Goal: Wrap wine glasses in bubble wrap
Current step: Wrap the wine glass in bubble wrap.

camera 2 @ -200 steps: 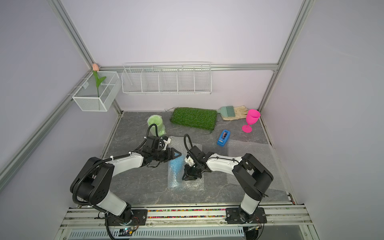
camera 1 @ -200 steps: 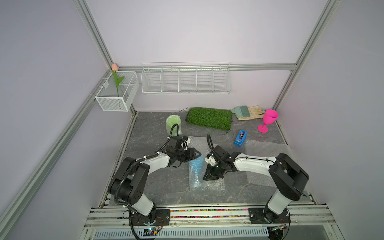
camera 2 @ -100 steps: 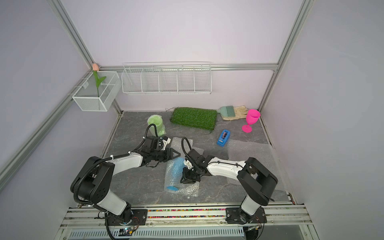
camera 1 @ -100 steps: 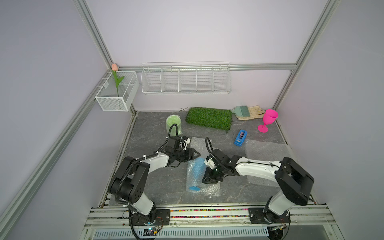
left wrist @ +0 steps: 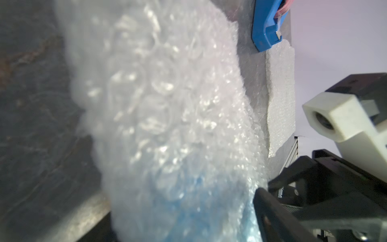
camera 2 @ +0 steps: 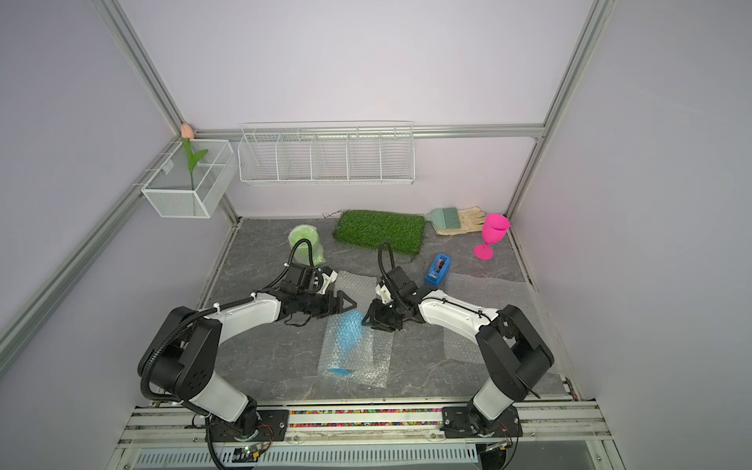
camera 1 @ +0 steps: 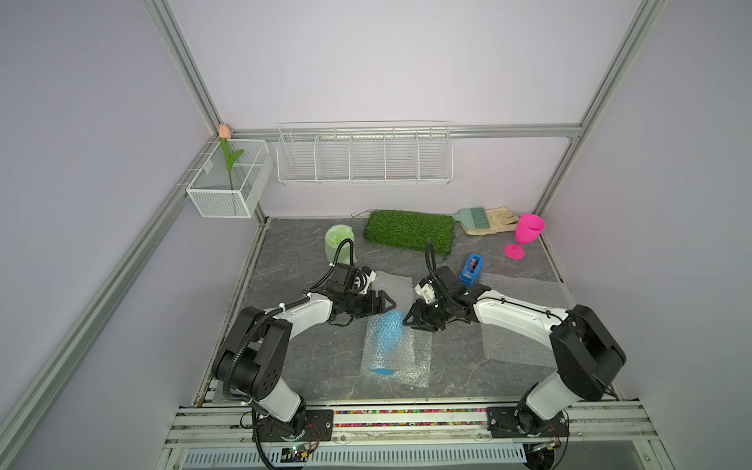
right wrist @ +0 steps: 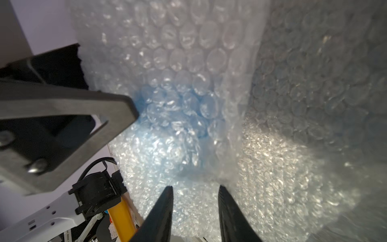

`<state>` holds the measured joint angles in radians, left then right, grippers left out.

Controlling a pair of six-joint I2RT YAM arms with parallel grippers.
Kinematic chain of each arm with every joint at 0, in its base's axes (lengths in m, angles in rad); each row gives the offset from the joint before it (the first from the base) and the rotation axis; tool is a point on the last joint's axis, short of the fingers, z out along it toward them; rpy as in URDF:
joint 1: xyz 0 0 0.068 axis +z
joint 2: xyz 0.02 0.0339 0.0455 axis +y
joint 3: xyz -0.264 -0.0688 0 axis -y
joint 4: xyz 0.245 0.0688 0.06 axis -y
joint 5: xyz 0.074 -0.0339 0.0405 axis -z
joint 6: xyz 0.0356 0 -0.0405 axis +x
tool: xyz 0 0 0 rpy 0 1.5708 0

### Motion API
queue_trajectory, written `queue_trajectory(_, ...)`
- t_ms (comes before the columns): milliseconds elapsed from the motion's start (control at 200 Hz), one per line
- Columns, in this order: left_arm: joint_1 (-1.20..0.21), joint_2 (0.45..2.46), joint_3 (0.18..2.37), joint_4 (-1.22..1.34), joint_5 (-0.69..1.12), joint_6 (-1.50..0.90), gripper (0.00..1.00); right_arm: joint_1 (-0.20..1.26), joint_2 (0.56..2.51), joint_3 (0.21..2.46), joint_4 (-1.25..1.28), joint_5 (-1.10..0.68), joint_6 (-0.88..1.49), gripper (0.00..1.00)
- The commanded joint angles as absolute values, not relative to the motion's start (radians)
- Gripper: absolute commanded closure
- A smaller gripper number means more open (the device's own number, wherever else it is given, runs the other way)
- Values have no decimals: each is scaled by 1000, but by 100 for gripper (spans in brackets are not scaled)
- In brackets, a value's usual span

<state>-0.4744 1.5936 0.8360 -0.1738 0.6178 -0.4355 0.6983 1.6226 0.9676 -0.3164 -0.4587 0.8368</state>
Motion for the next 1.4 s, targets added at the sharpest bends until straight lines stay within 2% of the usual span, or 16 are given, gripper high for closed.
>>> queue_trajectory(0,-496,1540,894,-342,530,-347,8,700,1645,940,-287,-452,840,54)
queue_trajectory(175,-529,1519,947,-479,445,-301,5,704,1669,911,-212,-482,862,37)
queue_trajectory(290,-536,1519,951,-504,437,-300,6,709,1666,856,-134,-513,887,33)
queue_trajectory(390,-535,1501,947,-508,434,-309,6,725,1675,794,43,-581,931,28)
queue_trajectory(575,-535,1452,940,-518,415,-311,5,755,1748,767,273,-647,986,26)
queue_trajectory(670,-535,1437,929,-526,405,-311,5,762,1743,736,397,-658,1033,30)
queue_trajectory(860,-535,1436,902,-529,390,-313,6,788,1712,736,416,-646,1043,48)
queue_trajectory(1060,-531,1454,895,-545,366,-301,8,815,1759,760,425,-633,1066,57)
queue_trajectory(1245,-531,1457,926,-635,312,-261,8,831,1792,761,341,-582,1089,78)
queue_trajectory(1394,-559,1495,972,-709,272,-221,5,834,1810,760,334,-580,1090,82)
